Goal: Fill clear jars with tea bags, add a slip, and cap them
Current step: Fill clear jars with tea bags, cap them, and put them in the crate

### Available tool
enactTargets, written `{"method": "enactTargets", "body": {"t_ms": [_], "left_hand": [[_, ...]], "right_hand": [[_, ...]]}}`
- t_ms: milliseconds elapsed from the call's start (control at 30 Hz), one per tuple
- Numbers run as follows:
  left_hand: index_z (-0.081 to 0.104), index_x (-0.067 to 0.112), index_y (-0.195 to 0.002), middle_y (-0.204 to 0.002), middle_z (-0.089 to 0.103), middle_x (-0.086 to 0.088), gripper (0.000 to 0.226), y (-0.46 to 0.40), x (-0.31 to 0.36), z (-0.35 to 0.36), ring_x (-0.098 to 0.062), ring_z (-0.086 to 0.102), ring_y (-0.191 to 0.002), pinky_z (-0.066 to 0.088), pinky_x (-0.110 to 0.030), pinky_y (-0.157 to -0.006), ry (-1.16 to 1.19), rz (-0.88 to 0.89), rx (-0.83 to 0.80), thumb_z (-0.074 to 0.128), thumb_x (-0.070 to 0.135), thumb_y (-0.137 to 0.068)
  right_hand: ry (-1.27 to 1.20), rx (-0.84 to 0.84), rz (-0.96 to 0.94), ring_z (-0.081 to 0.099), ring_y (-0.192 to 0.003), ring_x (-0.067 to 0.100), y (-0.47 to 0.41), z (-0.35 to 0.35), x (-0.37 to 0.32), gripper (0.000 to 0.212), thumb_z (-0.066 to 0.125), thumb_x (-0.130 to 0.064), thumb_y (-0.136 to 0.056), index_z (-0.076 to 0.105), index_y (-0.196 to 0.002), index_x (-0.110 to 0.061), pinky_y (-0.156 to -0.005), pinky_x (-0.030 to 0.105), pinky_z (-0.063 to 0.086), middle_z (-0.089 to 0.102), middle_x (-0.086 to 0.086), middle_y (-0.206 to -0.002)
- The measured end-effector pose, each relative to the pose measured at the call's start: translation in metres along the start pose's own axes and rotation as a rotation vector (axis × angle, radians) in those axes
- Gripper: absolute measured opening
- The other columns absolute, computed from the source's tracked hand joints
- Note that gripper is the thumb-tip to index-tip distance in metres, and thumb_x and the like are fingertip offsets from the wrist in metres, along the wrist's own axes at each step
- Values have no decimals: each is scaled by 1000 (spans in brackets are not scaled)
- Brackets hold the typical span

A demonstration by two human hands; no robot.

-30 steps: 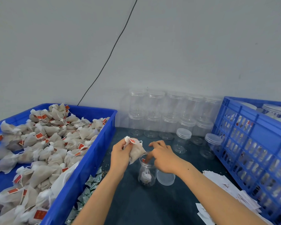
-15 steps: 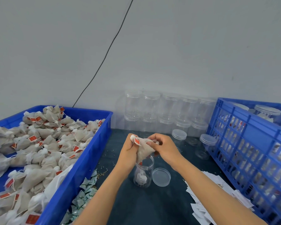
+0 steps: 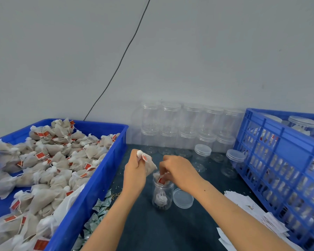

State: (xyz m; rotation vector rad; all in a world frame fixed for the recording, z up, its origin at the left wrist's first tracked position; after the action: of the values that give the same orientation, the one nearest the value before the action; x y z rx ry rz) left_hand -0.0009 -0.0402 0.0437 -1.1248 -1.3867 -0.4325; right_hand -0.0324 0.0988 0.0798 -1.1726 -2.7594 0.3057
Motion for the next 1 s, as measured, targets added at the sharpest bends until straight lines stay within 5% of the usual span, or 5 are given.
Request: {"method": "enactTargets", "body": {"t_ms": [267, 400, 500, 667, 1000], "left_hand": [[58, 9, -98, -89, 59, -8, 10, -5, -2, -1, -20, 52, -80, 41, -30, -68, -67, -63, 1, 48, 10, -97], [59, 21, -87, -94, 60, -8, 12, -3, 4, -1, -24, 54, -85, 44, -34, -70, -107, -46, 5, 55, 11, -93], [64, 17, -93, -93, 66, -4, 9, -4, 12, 3, -20, 60, -88, 48, -32, -75, -24, -39, -64, 57, 12, -94], [61, 18, -96, -93, 67, -1, 7, -4, 18, 12, -10, 62, -82, 48, -15, -66, -145, 35, -218, 59, 12, -93], [47, 22, -98, -86, 65, 8, 41, 0, 18, 4, -7, 63, -82, 52, -26, -77, -285, 136, -297, 79, 14, -75]], "right_hand": [[294, -349, -187, 39, -75, 23, -7, -2, -5, 35, 46, 2, -82, 33, -56, -16, -74, 27, 19, 34, 1, -62], [64, -442, -61, 49, -82, 27, -10, -7, -3, 26, 43, -6, -88, 56, -66, -13, -84, 32, 26, 55, 5, -74], [-243, -278, 176, 59, -87, 22, -6, -16, 8, 36, 43, -1, -80, 73, -79, -22, -74, 31, 41, 66, 2, -96], [-641, -15, 453, 60, -85, 17, 7, -5, 30, 16, 51, -13, -92, 49, -85, -27, -82, 38, 54, 61, -3, -94], [-311, 100, 217, 46, -92, 14, 10, 9, 23, 8, 70, -29, -83, 73, -89, -25, -78, 28, 35, 60, -6, -95]]}}
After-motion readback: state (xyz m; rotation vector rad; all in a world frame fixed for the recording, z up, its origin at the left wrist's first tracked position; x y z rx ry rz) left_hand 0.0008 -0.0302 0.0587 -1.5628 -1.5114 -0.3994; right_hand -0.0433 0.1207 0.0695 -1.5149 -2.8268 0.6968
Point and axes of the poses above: each hand's wrist, its own y-axis away from the middle knuckle, its own z-axis out of the palm, x = y × z, the point moved 1 cm from there along -y, towards the middle knuckle
